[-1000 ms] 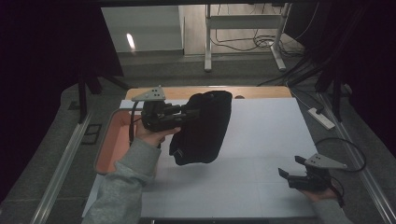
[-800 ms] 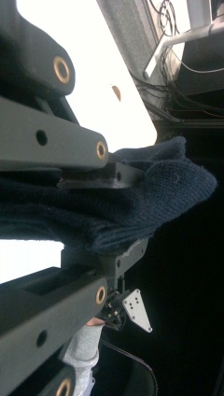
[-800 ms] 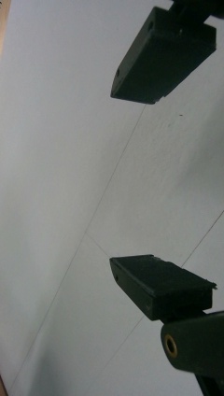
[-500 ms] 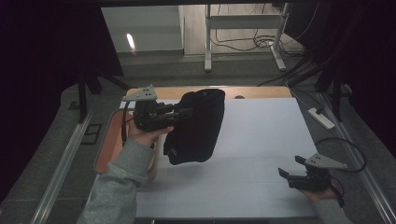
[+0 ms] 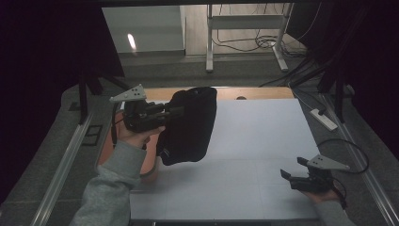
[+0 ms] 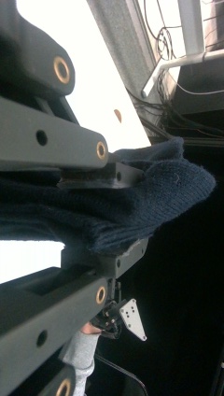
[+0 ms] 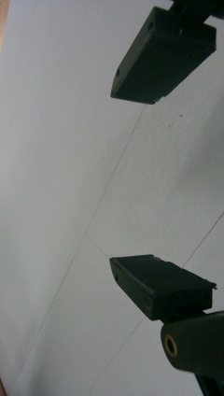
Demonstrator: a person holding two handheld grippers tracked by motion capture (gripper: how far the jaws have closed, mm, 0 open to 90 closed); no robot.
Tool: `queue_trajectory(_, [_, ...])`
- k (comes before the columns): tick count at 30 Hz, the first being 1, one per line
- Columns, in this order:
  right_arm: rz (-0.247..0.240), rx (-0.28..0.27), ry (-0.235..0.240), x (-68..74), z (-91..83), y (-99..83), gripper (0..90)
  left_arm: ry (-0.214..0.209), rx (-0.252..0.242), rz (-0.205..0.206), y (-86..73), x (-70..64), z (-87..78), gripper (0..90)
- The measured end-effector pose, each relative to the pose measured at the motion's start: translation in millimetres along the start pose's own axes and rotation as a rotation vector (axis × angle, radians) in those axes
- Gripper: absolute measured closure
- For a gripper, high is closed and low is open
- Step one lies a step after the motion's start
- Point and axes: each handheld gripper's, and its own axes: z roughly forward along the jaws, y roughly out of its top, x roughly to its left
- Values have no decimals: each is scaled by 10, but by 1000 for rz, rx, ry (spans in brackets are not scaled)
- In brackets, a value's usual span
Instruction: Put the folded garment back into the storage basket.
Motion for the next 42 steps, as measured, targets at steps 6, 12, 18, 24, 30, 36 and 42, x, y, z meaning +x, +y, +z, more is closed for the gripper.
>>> queue_trajectory(6, [-1, 2, -3, -1, 3, -1, 167, 10, -11, -5, 4, 8, -57, 674])
queue_trajectory(12, [0, 1, -4, -4, 4, -2, 167, 21, -21, -5, 14, 18, -118, 674])
queue_trajectory(18, [1, 1, -4, -6, 6, -2, 167, 29, -28, -9, 21, 29, -177, 674])
queue_trajectory(24, [1, 1, -5, -8, 8, -1, 167, 36, -29, -19, 26, 46, -231, 675])
queue_trajectory(30, [1, 2, -5, -5, 7, 0, 167, 46, -40, -21, 30, 50, -289, 675])
queue_trajectory(36, [-1, 3, -5, -7, 10, 1, 167, 60, -51, -19, 39, 55, -377, 675])
queue_trajectory(42, [0, 2, -7, -6, 10, 2, 168, 72, -60, -19, 44, 56, -450, 675])
